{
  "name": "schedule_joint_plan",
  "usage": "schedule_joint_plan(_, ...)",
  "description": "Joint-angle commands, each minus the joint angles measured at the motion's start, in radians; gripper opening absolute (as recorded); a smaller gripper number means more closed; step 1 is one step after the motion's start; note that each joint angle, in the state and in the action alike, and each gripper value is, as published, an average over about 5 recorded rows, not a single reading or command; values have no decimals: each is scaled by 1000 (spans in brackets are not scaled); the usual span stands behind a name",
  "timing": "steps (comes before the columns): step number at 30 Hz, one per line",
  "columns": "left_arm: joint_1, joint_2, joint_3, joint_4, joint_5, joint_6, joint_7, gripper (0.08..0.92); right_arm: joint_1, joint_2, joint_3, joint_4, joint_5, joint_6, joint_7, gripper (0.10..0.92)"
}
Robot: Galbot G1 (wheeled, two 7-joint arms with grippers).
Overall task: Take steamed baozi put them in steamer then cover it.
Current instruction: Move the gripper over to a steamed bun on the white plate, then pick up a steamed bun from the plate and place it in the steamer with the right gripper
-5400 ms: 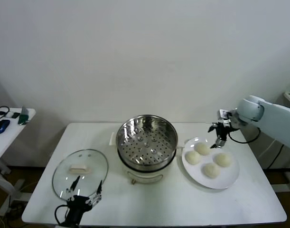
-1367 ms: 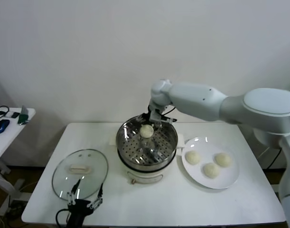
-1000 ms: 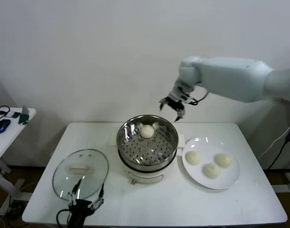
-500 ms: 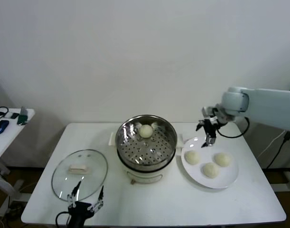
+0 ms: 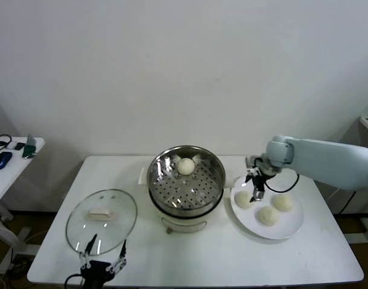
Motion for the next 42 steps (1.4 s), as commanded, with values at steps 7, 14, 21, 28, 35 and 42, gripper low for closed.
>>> schedule_joint_plan(7, 4, -2, -7, 2, -7, -5, 0, 823, -118, 68, 59, -107, -45, -21, 1, 820)
schedule_joint_plan(14, -1, -3, -9, 1, -9, -4, -1, 823, -114, 78, 62, -117, -42, -16, 2, 693)
schedule_joint_plan(21, -3, -1, -19, -1, -21, -1, -1, 823, -75, 74, 43, -95, -39, -14, -12, 595)
schedule_joint_plan(28, -1, 0, -14, -6, -20, 0, -1, 823, 48, 61, -2, -55, -24, 3, -46, 561)
schedule_joint_plan(35, -6, 5, -8, -16, -20, 5, 0, 823, 432, 39, -180, 70, 63, 45, -143, 560)
schedule_joint_plan(42, -10, 19, 6, -31, -18, 11, 4, 823, 700, 122, -184, 216, 284, 13, -147, 560)
